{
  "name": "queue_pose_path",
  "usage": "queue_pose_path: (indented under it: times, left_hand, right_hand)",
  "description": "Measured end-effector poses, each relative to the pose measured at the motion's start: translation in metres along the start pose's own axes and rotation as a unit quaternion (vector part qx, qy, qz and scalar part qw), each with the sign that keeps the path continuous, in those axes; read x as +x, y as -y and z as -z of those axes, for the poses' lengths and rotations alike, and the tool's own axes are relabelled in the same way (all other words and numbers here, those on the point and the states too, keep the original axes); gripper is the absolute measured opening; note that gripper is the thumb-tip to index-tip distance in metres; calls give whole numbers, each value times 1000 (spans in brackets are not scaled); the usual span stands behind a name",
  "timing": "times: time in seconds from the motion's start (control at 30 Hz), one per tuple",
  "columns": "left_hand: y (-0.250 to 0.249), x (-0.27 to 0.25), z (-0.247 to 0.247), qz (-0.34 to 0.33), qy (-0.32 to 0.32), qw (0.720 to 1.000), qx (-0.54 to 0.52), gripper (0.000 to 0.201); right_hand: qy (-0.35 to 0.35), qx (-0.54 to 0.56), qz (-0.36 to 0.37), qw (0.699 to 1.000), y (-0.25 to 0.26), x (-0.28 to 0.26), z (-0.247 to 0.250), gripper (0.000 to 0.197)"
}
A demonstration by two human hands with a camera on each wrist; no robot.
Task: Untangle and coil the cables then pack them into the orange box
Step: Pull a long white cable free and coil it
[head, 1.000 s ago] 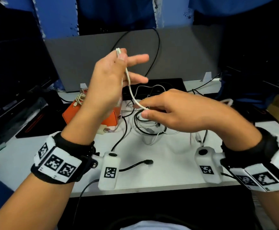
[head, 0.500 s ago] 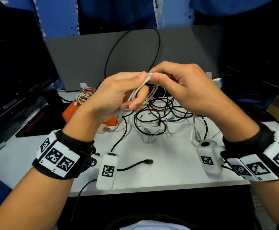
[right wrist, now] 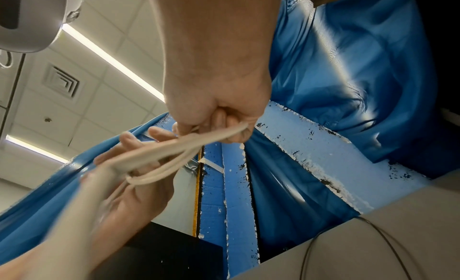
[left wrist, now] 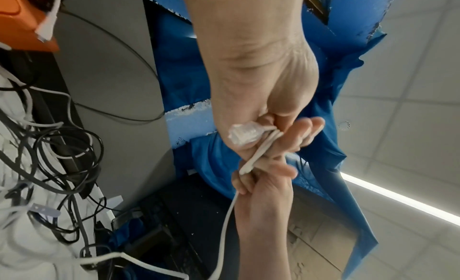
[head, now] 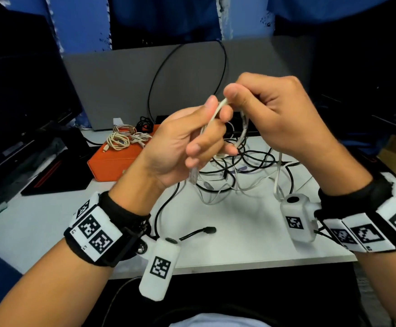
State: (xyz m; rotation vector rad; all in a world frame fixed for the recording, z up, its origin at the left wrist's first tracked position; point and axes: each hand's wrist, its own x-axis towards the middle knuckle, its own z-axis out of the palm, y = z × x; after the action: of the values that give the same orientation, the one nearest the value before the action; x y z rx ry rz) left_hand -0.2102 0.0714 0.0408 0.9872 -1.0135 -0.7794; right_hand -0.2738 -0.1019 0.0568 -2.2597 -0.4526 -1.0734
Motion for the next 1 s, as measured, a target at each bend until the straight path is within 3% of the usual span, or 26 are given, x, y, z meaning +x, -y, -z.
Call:
queue_pose_path:
  times: [0.2,0.23,0.3,0.4,0.47,0.53,0.6,0.67,0.73,0.8,0.87,1.0]
  left_hand:
    - [3,0,-7,-42,-1,989,-139,48]
    - [3,-3,-8,-60,-16,988,-140,49]
    - [-3,-8,-8,-90,-106,983,-119,52]
    - [-10,-5,2,-153,-147,970,-115,51]
    - [-18,-1,14,-176,-135,957,-187,53]
    - [-25,2,22,-192,-146,946,-215,46]
    - [-23,4,25,-196,-226,953,-58,38]
    - [-15,6,22,-180,-281,924,188,27]
    - [-10,6,20,-129,-273,868,394,19]
    - [-9,3,21,-58,-248,840,479,18]
    - [-12,1,21,4,-187,853,487,20]
    - [-19,-7,23,32,-100,953,285,34]
  right_hand:
    - [0,16,-30,999,-8,5,-2,34]
    - [2,25,-41,999,-11,6,-1,31]
    - [19,38,-68,997,-16,6,2,23]
    - [133,-46,-106,984,-25,3,-1,17]
    - [250,-82,-126,957,-24,-1,-7,30]
    - [314,-63,-116,940,-16,-6,-15,38]
    - [344,-58,-74,934,-2,-8,-19,33]
    - [350,-64,-46,934,9,-9,-21,19]
    - [329,-82,-30,940,15,-9,-17,25]
    - [280,-96,-25,955,16,-7,-10,22]
    - [206,-76,-29,975,13,-5,-4,14]
    - [91,-6,-49,995,5,-3,-1,13]
